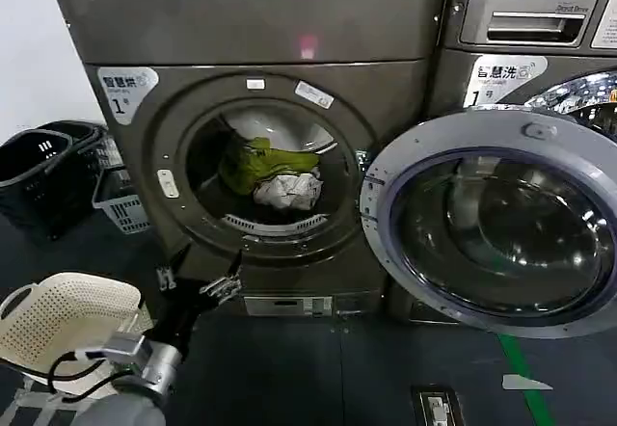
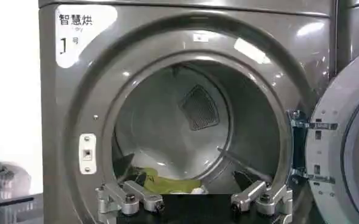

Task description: Grasp the clothes from the dryer.

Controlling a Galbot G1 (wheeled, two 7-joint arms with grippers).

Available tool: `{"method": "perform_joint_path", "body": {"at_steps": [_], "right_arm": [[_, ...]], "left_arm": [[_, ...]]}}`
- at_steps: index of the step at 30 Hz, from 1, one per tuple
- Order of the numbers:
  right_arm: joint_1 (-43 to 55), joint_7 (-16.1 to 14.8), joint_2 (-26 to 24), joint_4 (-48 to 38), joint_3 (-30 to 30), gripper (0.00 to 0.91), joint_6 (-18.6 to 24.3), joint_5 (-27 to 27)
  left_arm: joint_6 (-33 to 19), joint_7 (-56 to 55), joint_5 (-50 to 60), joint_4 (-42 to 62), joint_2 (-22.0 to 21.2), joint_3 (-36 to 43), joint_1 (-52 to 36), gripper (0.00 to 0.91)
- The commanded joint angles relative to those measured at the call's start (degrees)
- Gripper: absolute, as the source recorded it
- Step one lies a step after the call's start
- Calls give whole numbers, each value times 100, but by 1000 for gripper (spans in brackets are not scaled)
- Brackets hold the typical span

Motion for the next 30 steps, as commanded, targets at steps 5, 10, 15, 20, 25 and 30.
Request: {"method": "perform_joint_path", "body": {"at_steps": [5, 10, 15, 20, 25, 30], "right_arm": [[7, 2, 20, 14, 3, 907, 38, 12], [15, 15, 33, 7, 10, 907, 60, 11], [11, 2, 37, 7, 20, 907, 69, 12], [-1, -8, 44, 20, 22, 907, 70, 14], [-15, -2, 69, 44, 22, 907, 71, 16], [-14, -12, 74, 82, 10, 907, 87, 21]], "left_arm": [[1, 5, -17, 9, 8, -12, -28, 907], [31, 17, -44, 13, 33, -11, -67, 907], [31, 25, -56, 43, 61, -64, -94, 907], [31, 22, -74, 55, 64, -97, -92, 907], [35, 22, -84, 54, 82, -103, -87, 907], [24, 22, -86, 40, 85, -100, -47, 907]]}}
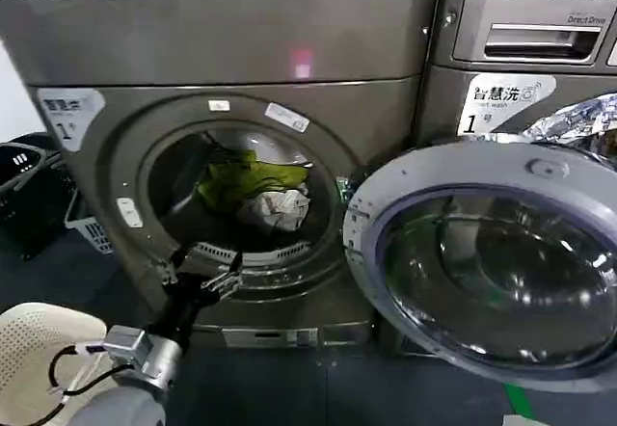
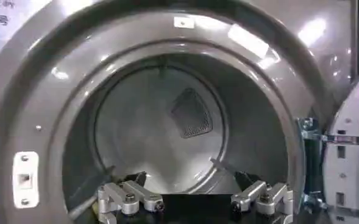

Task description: Grasp the clothes from the dryer.

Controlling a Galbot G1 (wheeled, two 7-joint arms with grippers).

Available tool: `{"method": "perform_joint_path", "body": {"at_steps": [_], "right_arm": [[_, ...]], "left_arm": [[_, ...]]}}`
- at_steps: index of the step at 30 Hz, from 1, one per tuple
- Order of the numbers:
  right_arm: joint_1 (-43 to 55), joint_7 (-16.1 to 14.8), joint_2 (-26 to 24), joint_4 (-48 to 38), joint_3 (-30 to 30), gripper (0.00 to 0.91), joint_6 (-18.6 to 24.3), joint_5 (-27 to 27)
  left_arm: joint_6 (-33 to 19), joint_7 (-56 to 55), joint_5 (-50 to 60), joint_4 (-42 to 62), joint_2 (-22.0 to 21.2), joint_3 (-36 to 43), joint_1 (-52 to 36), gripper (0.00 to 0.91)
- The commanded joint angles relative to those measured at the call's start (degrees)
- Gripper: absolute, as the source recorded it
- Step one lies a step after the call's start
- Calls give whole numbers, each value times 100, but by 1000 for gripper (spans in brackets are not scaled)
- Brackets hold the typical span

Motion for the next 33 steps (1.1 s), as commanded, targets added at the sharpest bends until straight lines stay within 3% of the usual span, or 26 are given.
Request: {"method": "perform_joint_path", "body": {"at_steps": [1, 33], "right_arm": [[2, 1, 6, 17, -13, 907, 13, 2], [79, 3, 51, 46, -59, 907, -2, 83]], "left_arm": [[-3, 1, -5, -19, 16, -4, 16, 907], [-31, 20, 13, 43, 15, 10, -5, 907]]}}
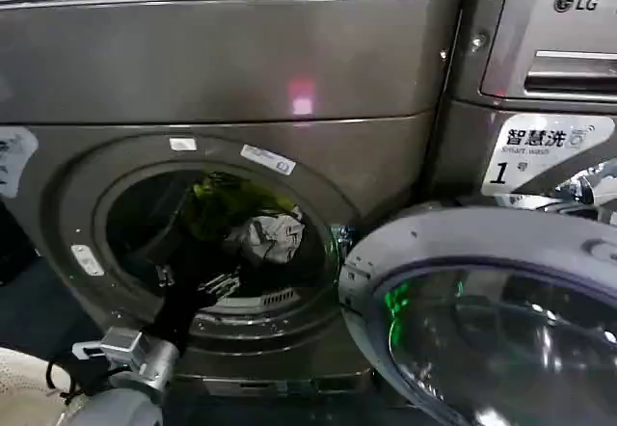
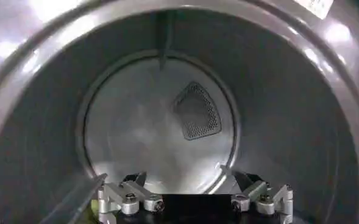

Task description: Grasp the clothes from the dryer.

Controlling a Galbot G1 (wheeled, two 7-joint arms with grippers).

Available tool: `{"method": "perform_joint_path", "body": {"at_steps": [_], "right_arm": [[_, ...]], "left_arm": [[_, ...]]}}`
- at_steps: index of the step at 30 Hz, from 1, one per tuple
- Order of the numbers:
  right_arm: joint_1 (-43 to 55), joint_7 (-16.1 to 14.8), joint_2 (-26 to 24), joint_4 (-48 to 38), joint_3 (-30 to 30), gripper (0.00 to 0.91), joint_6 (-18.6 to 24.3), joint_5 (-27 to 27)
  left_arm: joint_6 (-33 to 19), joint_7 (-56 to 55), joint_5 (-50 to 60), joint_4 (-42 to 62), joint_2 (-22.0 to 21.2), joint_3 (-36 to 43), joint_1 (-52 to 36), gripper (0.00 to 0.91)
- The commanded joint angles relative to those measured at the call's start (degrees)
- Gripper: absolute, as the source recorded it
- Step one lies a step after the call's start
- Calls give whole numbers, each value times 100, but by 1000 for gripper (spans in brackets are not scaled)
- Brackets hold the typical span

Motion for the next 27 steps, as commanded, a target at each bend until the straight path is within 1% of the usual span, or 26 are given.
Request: {"method": "perform_joint_path", "body": {"at_steps": [1, 6, 8, 9, 10, 11, 13, 17, 19, 23, 27], "right_arm": [[-10, 29, -15, -10, 8, 907, -4, 12], [-37, 58, -2, 61, 45, 907, -202, -193], [-44, -17, 15, 77, 44, 907, -240, -387], [-73, -143, 44, 89, 42, 907, -255, -640], [-102, -180, 60, 130, 47, 907, -271, -730], [-133, -223, 69, 147, 75, 907, -269, -793], [-209, -205, 63, 162, 143, 907, -263, -797], [-388, -205, 33, 115, 365, 907, -254, -791], [-490, -300, 48, 109, 489, 907, -235, -840], [-610, -312, 84, 81, 669, 907, -226, -811], [-684, -327, 139, 64, 777, 907, -219, -747]], "left_arm": [[-13, 5, 11, 19, -3, 3, 11, 907], [-37, 30, 9, 27, -3, -2, -10, 907], [-39, 31, 6, 58, -6, 4, -39, 907], [-38, 30, 8, 87, 9, 7, -65, 907], [-42, 27, 0, 118, 29, 2, -115, 907], [-30, 23, -8, 138, 48, -5, -196, 907], [1, 15, -77, 297, 79, -5, -406, 907], [13, -18, -111, 950, 172, 54, -1195, 907], [12, -45, -103, 1346, 208, 100, -1592, 907], [-39, -59, -115, 2316, 336, 204, -2408, 907], [-62, -56, -111, 3247, 373, 347, -3227, 907]]}}
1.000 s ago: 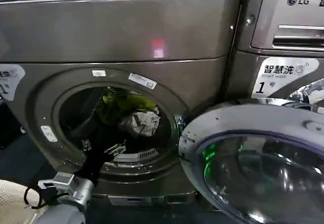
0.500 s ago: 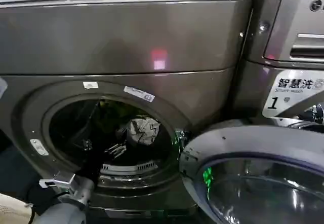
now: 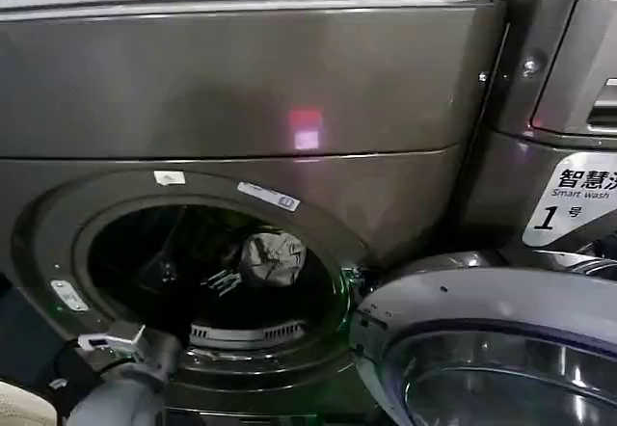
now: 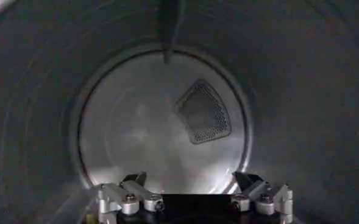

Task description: Grasp the clothes from the dryer.

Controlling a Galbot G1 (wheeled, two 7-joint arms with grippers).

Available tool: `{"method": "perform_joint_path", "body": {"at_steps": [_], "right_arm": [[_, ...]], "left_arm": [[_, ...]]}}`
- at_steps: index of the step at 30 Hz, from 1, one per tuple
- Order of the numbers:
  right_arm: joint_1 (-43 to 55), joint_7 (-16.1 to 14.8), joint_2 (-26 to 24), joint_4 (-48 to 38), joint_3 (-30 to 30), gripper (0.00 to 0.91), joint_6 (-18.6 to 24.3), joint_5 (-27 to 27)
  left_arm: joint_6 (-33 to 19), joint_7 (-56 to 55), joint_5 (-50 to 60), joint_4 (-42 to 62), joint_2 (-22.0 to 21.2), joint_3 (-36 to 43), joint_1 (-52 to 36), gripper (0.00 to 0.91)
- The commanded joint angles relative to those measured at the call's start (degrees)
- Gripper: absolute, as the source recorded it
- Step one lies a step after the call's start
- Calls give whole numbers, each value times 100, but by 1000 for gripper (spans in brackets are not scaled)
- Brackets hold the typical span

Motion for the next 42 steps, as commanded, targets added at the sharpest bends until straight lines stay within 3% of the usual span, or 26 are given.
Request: {"method": "perform_joint_path", "body": {"at_steps": [1, 10, 18, 29, 35, 42], "right_arm": [[-199, -65, 32, -29, 289, 907, -10, -44], [-54, -139, 22, -189, 179, 907, 34, 42], [-6, -157, 89, -256, 155, 907, 72, 39], [-73, -169, 196, -303, 257, 907, 106, 28], [-95, -173, 252, -278, 294, 907, 112, 33], [-108, -186, 345, -230, 322, 907, 121, 43]], "left_arm": [[-16, 38, 7, 2085, 129, 255, -1890, 907], [85, 1693, 831, 4189, 1337, 1715, -3398, 907], [-614, 3178, 1961, 5827, 1798, 2716, -4670, 907], [-2217, 4308, 4150, 8280, 1284, 4005, -6217, 907], [-2436, 4817, 4885, 9075, 840, 4385, -6728, 907], [-2461, 4630, 5533, 9772, 504, 4493, -7017, 907]]}}
